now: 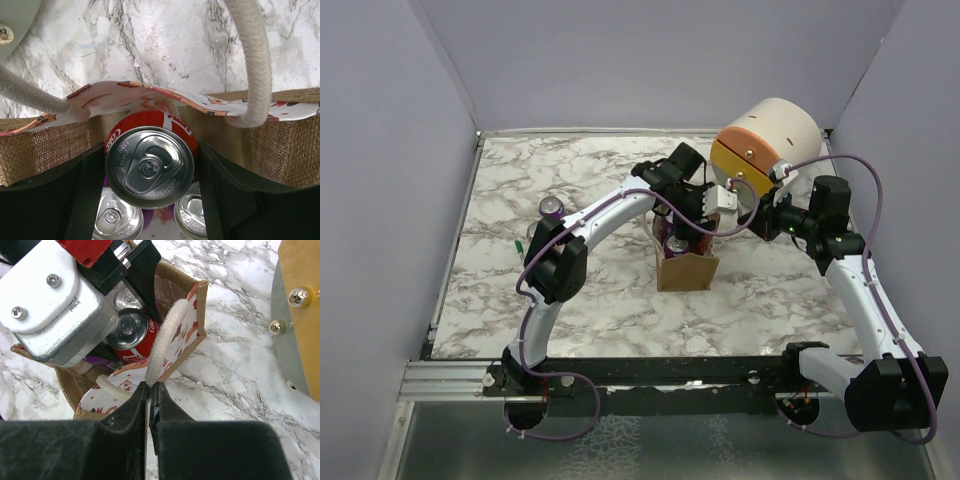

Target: Place the beverage into the canvas bag

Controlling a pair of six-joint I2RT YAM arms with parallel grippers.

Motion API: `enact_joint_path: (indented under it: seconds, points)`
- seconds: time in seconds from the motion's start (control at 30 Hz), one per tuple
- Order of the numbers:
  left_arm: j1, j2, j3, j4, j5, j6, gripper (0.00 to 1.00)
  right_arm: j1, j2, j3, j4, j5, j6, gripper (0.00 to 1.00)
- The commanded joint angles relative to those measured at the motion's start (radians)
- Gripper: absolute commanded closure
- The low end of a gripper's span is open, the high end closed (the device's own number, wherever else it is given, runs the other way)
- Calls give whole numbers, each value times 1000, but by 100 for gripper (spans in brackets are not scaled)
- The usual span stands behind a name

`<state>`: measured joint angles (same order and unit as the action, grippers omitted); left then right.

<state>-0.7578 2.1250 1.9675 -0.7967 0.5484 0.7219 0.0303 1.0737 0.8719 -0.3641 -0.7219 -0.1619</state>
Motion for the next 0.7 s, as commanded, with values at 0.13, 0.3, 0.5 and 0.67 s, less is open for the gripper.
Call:
enact_joint_path:
  seconds: [0.13,0.3,0.5,0.67]
  points:
    - [-6,27,21,46,9,59,84,-8,-16,-20,30,-12,-7,99]
    - [-5,60,40,30,11,45,79,-9,-19,-25,33,-10,-6,99]
    - [-6,110,89,-9,3,15,72,-10,-18,-25,35,-16,-5,99]
    - [-5,119,84,2,-13,0,58,-10,-17,-27,36,-18,-4,99]
